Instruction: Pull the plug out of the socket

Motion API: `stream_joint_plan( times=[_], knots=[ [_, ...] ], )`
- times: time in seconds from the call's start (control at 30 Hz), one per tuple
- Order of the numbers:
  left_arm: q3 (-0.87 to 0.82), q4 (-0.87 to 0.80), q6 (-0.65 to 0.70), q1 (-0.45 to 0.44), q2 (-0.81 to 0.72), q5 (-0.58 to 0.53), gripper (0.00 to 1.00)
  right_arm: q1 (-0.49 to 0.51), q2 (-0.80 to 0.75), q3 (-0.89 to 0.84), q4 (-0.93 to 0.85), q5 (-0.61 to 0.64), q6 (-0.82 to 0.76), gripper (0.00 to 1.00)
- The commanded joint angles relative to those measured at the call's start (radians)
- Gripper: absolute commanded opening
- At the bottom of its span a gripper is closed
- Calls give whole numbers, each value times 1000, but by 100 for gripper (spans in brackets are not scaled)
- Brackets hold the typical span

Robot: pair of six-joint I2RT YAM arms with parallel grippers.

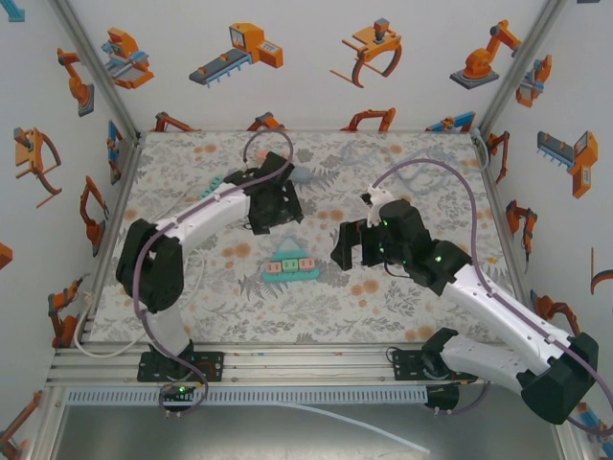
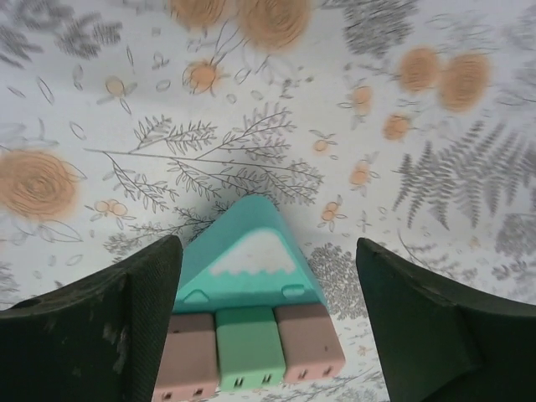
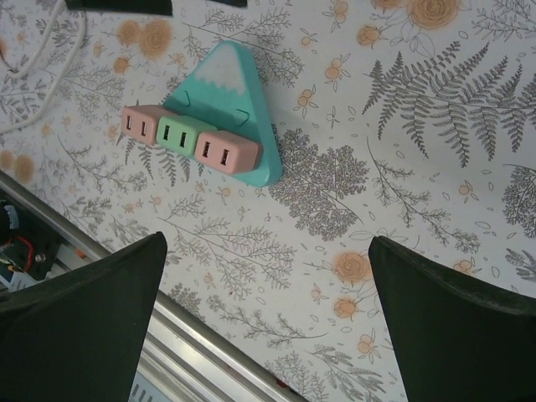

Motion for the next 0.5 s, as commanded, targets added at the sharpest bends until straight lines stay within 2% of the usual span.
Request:
stream_joint_plan(
  times=[0.0,0.1,0.17,0.27,0.37,0.47],
  knots=[
    [-2,62,297,4,-140,-6,77,9,-15,-4,78,-18,-177,99],
    [-114,167,567,7,-272,180,73,13,-33,-55,203,-108,-387,96],
    [-181,198,657,28,-336,280,74,16,-41,-97,286,-223,-564,96],
    [-217,151,716,90,-359,412,70,36,-28,-158,359,-398,-912,93],
    [-262,143,748,128,-366,492,70,50,44,-136,350,-424,-1049,94],
    [-322,192,747,156,-364,527,70,72,151,-83,298,-440,-1138,90]
  ],
)
